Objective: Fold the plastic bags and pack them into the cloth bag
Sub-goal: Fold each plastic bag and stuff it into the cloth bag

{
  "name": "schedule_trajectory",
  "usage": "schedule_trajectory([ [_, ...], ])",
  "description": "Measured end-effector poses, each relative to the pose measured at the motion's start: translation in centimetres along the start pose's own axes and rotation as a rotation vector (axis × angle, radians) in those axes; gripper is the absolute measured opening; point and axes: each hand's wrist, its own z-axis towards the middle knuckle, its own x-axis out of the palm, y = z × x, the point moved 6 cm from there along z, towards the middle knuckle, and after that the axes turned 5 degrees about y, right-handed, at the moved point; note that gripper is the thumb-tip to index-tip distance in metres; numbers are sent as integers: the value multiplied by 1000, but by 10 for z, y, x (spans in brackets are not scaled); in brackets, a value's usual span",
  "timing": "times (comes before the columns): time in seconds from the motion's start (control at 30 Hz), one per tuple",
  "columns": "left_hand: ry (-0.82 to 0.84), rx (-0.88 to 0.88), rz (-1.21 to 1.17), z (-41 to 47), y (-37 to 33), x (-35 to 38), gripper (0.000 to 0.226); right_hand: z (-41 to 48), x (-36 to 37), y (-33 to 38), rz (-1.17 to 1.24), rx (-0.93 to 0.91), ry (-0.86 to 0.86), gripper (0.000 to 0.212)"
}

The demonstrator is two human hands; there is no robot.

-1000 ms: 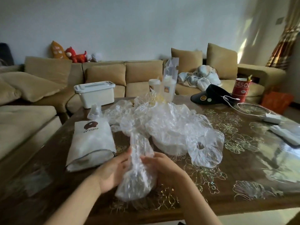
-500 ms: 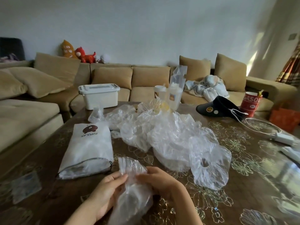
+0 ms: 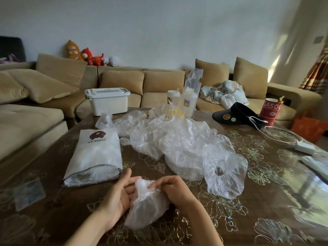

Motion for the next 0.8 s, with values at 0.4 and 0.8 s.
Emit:
schedule_trajectory([
  [0.4, 229, -54, 384, -5, -5, 9, 100, -24, 8, 16, -129, -47, -45, 39],
  [0.8, 84, -71, -65, -3, 4, -7, 86, -39, 37, 22, -634, -274, -104, 86],
])
